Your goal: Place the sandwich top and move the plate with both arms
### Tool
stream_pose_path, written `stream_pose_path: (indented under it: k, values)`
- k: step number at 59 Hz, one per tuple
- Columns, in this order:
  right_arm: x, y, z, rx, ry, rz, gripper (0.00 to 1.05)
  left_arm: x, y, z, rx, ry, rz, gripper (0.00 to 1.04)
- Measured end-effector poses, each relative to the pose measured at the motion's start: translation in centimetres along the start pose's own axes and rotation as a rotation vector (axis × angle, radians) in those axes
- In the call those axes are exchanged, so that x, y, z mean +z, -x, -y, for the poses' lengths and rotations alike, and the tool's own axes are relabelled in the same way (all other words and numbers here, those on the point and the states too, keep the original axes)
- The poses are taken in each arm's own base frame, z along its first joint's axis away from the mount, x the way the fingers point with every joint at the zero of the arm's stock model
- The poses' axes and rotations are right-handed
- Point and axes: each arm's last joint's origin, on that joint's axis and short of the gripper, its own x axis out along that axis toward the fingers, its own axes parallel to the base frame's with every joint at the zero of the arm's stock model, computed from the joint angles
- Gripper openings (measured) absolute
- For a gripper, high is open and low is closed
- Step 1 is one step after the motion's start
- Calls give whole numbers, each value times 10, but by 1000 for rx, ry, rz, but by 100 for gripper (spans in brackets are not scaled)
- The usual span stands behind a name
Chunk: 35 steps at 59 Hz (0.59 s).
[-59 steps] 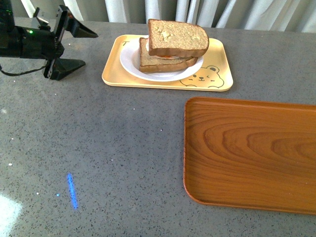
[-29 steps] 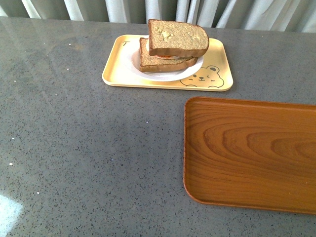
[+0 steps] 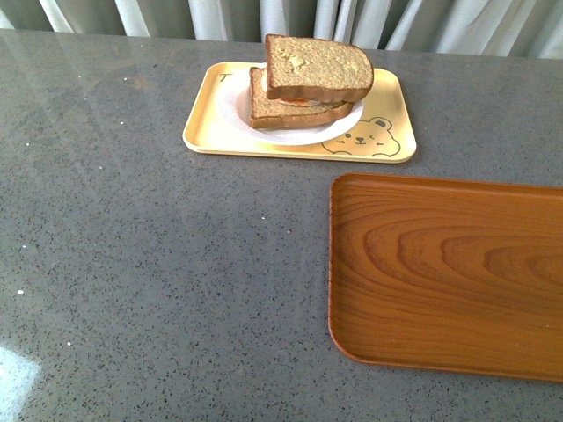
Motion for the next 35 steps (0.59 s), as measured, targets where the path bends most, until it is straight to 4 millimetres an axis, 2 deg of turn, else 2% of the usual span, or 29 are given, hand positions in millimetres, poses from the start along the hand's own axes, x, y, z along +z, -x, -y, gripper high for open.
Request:
stream_pose_path:
  k: [13, 35]
  values:
    - [0, 0, 0, 0, 0, 0, 96, 0, 21, 0, -1, 0, 2, 2]
    - [0, 0, 0, 0, 0, 0, 96, 1, 43, 0, -1, 0, 5, 2]
